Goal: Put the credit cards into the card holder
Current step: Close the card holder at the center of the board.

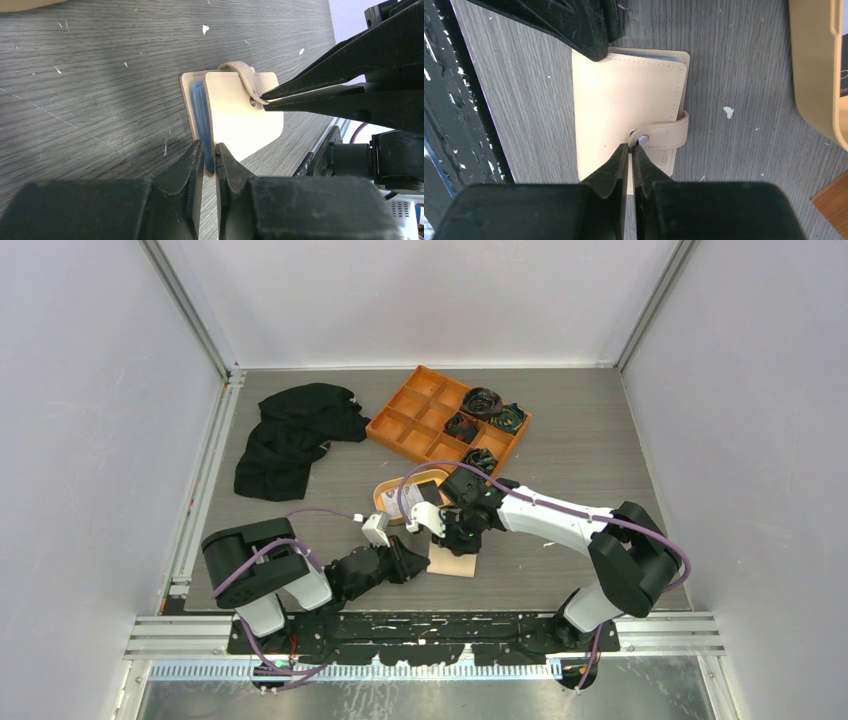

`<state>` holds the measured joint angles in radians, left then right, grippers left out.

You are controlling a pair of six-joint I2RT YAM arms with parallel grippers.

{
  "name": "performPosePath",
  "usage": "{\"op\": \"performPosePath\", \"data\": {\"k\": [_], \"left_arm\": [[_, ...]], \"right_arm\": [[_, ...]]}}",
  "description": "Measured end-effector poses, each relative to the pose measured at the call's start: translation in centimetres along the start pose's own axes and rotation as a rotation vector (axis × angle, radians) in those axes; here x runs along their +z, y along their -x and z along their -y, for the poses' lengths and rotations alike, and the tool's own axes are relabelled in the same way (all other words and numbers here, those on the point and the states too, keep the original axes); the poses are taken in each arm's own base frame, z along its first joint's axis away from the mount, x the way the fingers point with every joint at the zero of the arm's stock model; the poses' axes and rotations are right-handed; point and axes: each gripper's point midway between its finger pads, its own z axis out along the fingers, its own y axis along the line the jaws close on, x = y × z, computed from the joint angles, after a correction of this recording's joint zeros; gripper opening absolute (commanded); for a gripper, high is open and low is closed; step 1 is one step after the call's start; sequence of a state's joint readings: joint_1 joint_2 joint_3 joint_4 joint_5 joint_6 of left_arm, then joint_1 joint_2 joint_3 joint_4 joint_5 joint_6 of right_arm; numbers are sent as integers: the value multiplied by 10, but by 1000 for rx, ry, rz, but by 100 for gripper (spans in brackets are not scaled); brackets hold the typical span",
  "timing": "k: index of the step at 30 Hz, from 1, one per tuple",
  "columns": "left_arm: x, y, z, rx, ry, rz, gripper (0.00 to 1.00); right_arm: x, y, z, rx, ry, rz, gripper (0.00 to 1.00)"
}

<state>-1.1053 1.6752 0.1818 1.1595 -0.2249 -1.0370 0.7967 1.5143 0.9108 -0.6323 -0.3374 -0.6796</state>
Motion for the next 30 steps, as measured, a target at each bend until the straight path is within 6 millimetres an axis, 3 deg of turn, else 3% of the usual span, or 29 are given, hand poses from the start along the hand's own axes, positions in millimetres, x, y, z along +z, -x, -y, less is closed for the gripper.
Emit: {"op": "performPosePath", "data": {"k": [13,23,30], "left_arm": [[0,0,1,0,-2,-1,15],[0,0,1,0,-3,-3,14],[0,-1,1,0,-5,-7,14]], "right_arm": [[0,1,5,3,-26,-1,1],[-11,6,4,-41,-53,25,1],[-7,8,-5,-111,-49,-1,1]]}}
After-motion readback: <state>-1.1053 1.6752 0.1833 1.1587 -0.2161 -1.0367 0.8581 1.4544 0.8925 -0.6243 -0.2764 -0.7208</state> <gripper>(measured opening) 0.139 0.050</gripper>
